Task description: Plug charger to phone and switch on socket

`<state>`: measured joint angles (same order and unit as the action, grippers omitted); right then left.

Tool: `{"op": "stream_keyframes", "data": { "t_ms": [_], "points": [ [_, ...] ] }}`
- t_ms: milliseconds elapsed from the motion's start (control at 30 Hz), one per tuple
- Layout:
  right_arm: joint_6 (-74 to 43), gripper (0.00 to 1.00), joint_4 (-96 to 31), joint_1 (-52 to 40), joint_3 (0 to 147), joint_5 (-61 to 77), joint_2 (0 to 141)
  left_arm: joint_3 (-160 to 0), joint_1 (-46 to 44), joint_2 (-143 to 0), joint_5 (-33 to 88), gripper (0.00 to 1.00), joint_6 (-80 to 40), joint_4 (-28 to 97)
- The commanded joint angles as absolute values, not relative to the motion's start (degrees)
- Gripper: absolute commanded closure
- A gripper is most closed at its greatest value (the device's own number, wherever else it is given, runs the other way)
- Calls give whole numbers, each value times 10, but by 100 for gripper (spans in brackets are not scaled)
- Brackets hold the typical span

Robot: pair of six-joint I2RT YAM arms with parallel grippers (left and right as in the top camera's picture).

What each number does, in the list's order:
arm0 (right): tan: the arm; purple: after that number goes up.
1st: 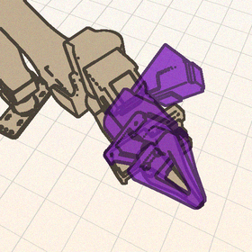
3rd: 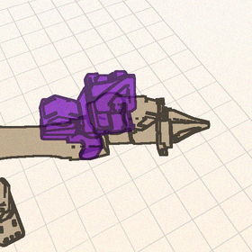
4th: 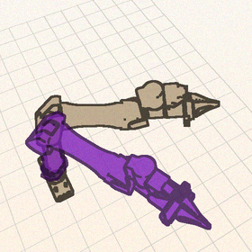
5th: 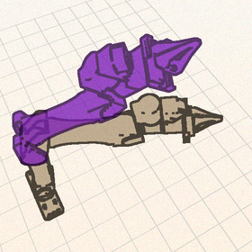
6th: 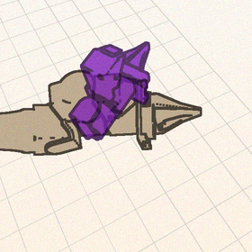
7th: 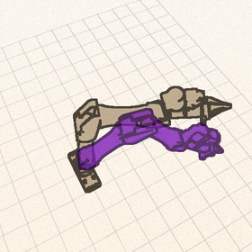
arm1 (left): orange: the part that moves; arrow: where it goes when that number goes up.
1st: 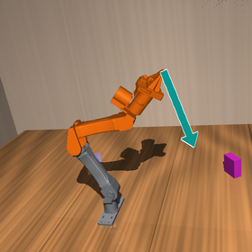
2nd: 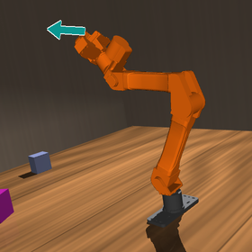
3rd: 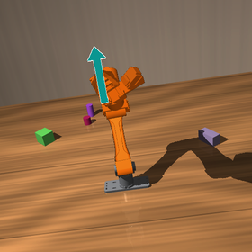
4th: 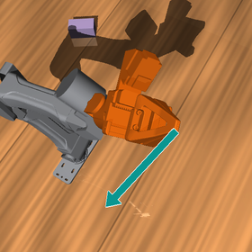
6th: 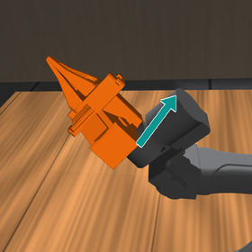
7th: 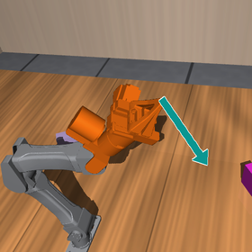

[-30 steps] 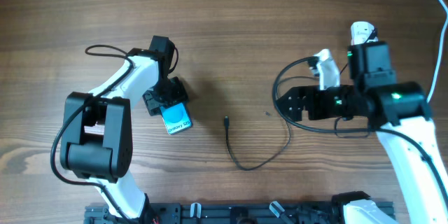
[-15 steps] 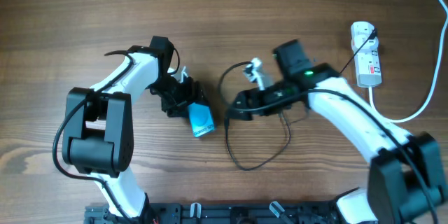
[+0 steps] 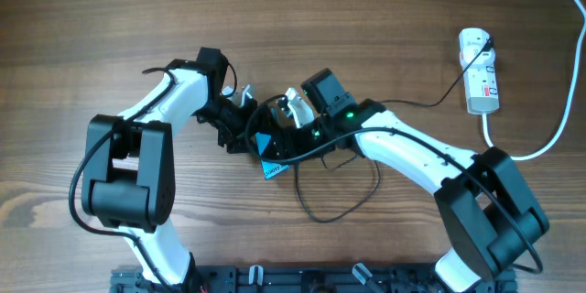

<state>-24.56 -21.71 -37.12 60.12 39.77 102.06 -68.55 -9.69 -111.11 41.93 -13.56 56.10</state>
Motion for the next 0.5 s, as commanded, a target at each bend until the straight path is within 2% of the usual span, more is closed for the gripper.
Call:
{"op": "stream_keyframes", "data": {
  "t_ms": [0,33,100,133,167,200,300,367,400,467],
  "points": [
    [-261,52,-215,-388,602,353,1029,-698,-98,-1095,443,31,-123,555],
    [-261,63,-214,-392,602,350,1029,-698,-98,-1095,443,31,-122,551],
    [-262,75,-214,-393,602,326,1029,-698,-98,-1095,443,30,-122,547],
    [-271,86,-214,-393,602,313,1029,-698,-98,-1095,443,30,-122,544],
    [-278,93,-214,-393,602,307,1029,-698,-98,-1095,443,29,-122,542],
    [-283,96,-214,-393,602,306,1029,-698,-98,-1095,443,29,-121,540],
    [-286,96,-209,-393,602,304,1029,-698,-98,-1095,440,23,-122,534],
    [-285,96,-203,-393,602,304,1029,-698,-98,-1095,438,13,-122,534],
    [-285,96,-199,-392,603,304,1029,-698,-98,-1095,437,4,-122,534],
    [-286,96,-190,-384,604,305,1028,-698,-93,-1094,437,0,-122,534]
  ]
}}
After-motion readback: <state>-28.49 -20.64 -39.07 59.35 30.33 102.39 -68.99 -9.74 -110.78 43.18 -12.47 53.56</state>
